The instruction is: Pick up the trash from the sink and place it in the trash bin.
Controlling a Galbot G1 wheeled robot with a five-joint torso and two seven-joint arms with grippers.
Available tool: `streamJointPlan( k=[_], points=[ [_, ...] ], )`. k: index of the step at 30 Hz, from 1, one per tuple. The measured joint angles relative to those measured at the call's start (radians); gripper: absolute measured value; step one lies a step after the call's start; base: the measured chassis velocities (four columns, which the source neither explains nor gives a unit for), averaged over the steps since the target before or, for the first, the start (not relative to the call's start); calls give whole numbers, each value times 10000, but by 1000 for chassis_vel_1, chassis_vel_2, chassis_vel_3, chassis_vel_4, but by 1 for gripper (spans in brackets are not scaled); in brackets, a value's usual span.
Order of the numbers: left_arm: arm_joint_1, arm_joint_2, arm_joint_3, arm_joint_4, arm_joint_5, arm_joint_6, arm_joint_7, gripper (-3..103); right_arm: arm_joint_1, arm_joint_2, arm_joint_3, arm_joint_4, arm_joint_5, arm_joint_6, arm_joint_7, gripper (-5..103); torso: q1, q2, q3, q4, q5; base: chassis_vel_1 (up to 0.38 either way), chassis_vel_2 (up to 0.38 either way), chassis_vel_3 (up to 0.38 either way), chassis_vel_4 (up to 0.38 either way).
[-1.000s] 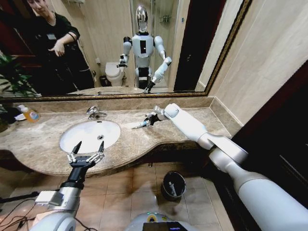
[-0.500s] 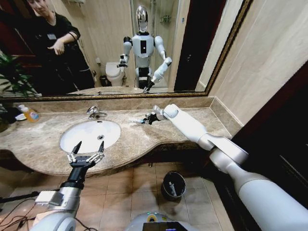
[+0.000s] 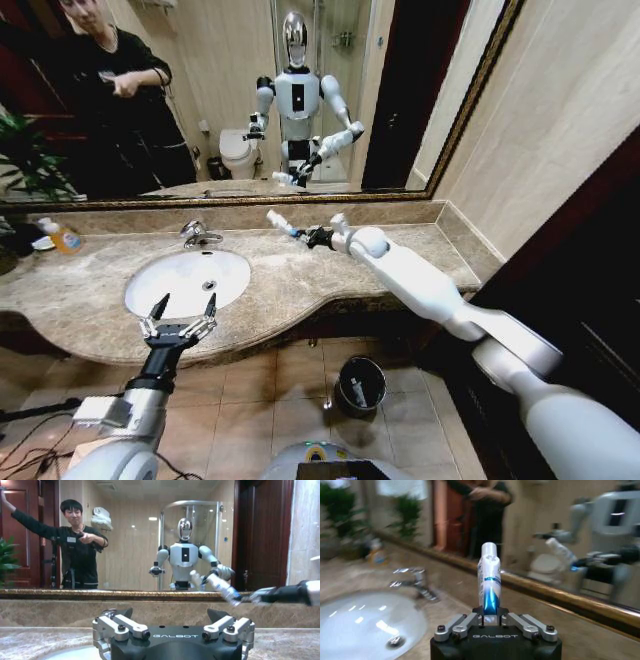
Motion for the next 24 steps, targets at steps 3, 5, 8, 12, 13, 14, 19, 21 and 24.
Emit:
streamJointPlan(
  k=[3,5,8,12,13,14,19,21,24],
  points=[
    [0,0,0,0,0,0,0,100,-702,-632,742,721,433,10,576,15,0,0,1,2,1,0,0,0,0],
    [-1,0,0,0,0,0,-1,100,-1326,-1062,1360,1174,600,35,734,15,1,0,0,1,1,0,0,0,0],
    [0,1,0,0,0,0,0,100,-2705,-1900,2536,2036,883,130,880,15,1,0,0,-2,8,0,0,0,0],
    [0,1,0,0,0,0,0,100,-4556,-3042,3913,3077,1049,602,879,15,-1,0,-1,-7,5,0,0,0,0],
    [0,0,0,0,0,0,0,100,-4872,-3167,4156,3225,1052,634,831,15,-1,1,-1,-8,4,0,0,0,0],
    [0,0,0,0,0,0,0,100,-4872,-3167,4156,3225,1052,634,831,15,-1,1,-1,-8,4,0,0,0,0],
    [0,0,0,0,0,0,-1,100,-7554,-3615,6422,4550,1105,669,295,15,0,0,-1,-1,6,0,0,0,0],
    [0,1,0,-1,0,0,1,100,-9417,-3617,8082,5367,1065,666,-255,15,-1,1,-2,-2,-5,0,0,0,0],
    [0,0,0,0,0,0,0,100,-10740,-3464,9022,5746,841,720,-765,15,-1,1,-2,-2,-2,0,0,0,0]
  ],
)
